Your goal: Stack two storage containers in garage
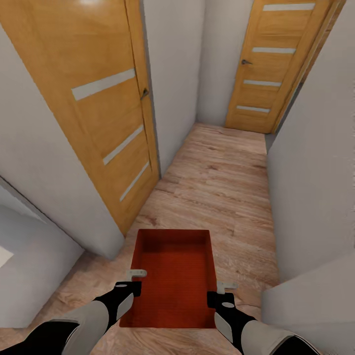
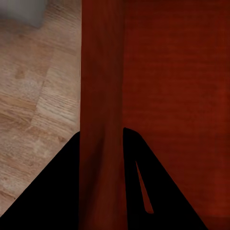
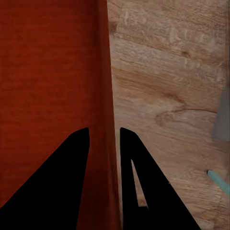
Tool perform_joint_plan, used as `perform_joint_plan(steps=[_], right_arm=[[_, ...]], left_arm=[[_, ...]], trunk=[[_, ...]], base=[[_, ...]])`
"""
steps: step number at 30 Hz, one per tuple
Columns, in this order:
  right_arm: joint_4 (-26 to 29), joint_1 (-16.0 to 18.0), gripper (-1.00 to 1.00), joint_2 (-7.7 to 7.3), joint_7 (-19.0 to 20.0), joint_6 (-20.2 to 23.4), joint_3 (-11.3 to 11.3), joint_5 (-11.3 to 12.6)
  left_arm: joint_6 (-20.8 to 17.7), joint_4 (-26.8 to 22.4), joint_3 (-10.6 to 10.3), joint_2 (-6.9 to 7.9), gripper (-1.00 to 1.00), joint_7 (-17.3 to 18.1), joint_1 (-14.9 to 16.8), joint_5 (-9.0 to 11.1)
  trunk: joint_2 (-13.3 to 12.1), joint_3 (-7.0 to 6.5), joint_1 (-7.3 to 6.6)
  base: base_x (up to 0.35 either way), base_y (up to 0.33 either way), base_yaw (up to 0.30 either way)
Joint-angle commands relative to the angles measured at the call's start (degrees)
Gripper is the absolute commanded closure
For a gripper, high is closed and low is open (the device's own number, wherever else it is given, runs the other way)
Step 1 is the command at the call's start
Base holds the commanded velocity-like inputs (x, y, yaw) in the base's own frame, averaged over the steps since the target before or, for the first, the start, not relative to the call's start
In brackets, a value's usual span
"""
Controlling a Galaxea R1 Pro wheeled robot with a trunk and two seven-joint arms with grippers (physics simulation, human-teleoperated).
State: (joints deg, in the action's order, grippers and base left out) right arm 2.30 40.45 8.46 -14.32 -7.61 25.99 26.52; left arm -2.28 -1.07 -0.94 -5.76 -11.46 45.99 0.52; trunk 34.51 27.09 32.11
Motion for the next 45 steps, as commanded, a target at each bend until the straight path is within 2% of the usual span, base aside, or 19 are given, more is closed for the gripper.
perform_joint_plan(steps=[1, 33, 45], right_arm=[[0.04, 0.06, 1.00, -0.71, -0.18, -0.57, 2.57, -0.14], [0.04, 0.06, 1.00, -0.73, -0.18, -0.57, 2.57, -0.13], [0.02, 0.04, 1.00, -0.73, -0.18, -0.56, 2.57, -0.15]], left_arm=[[-0.27, 0.19, 0.33, 0.84, 1.00, -1.99, 0.02, 0.53], [-0.27, 0.19, 0.33, 0.84, 1.00, -1.99, 0.04, 0.53], [-0.31, 0.10, 0.33, 0.84, 1.00, -1.99, 0.06, 0.53]], trunk=[[0.05, 0.08, 0.05], [0.05, 0.99, 0.05], [0.05, 1.03, 0.05]], base=[[0.322, 0.078, -0.281], [0.322, 0.078, -0.277], [0.322, 0.082, -0.028]])
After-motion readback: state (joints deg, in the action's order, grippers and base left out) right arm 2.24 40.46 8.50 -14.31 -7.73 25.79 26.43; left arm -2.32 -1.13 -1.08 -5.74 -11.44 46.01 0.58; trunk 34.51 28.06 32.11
